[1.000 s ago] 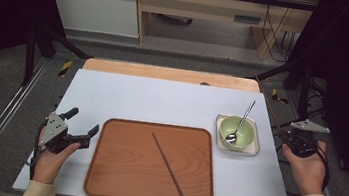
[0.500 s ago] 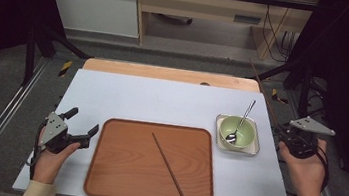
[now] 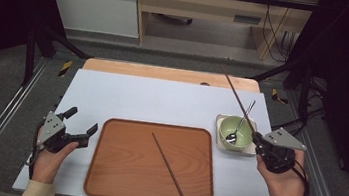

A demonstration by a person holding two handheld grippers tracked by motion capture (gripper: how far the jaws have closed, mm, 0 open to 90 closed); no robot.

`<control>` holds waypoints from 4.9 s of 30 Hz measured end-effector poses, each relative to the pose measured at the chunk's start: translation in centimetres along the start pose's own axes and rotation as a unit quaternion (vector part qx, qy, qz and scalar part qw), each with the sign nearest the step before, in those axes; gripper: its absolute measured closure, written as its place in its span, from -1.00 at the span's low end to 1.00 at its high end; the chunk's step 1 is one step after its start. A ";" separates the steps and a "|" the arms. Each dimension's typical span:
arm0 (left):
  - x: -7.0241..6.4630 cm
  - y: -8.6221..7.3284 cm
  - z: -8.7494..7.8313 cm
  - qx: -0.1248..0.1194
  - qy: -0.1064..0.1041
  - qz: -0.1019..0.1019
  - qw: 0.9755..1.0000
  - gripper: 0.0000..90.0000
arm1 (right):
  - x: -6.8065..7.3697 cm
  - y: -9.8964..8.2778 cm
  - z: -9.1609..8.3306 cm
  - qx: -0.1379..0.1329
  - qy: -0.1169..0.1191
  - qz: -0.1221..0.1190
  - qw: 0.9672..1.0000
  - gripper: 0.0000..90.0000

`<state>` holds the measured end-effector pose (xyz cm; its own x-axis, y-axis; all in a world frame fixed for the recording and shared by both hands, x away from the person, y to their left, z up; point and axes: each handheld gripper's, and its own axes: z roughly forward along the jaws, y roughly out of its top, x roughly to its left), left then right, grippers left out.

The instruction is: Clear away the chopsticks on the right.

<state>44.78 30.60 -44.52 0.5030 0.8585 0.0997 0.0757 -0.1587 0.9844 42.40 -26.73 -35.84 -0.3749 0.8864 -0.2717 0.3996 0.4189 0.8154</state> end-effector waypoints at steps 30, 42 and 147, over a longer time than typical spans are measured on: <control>-0.7 1.5 2.9 -0.012 -0.039 0.007 0.999 -0.83 | 13.1 -3.9 3.3 0.154 0.158 -0.022 0.975 0.88; 0.2 1.3 2.8 -0.011 -0.035 -0.002 0.999 -0.83 | 14.0 -5.5 2.9 0.171 0.173 -0.013 0.970 0.88; -20.3 2.0 16.6 0.299 -0.229 0.094 0.922 0.95 | 7.2 -6.2 1.8 -0.054 0.101 0.021 0.993 -0.74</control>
<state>48.95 4.75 -47.00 0.8555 0.5150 0.0540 0.3429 -0.6415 0.6862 38.69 -22.56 -43.78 -0.5253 0.8398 -0.1370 0.3297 0.3493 0.8771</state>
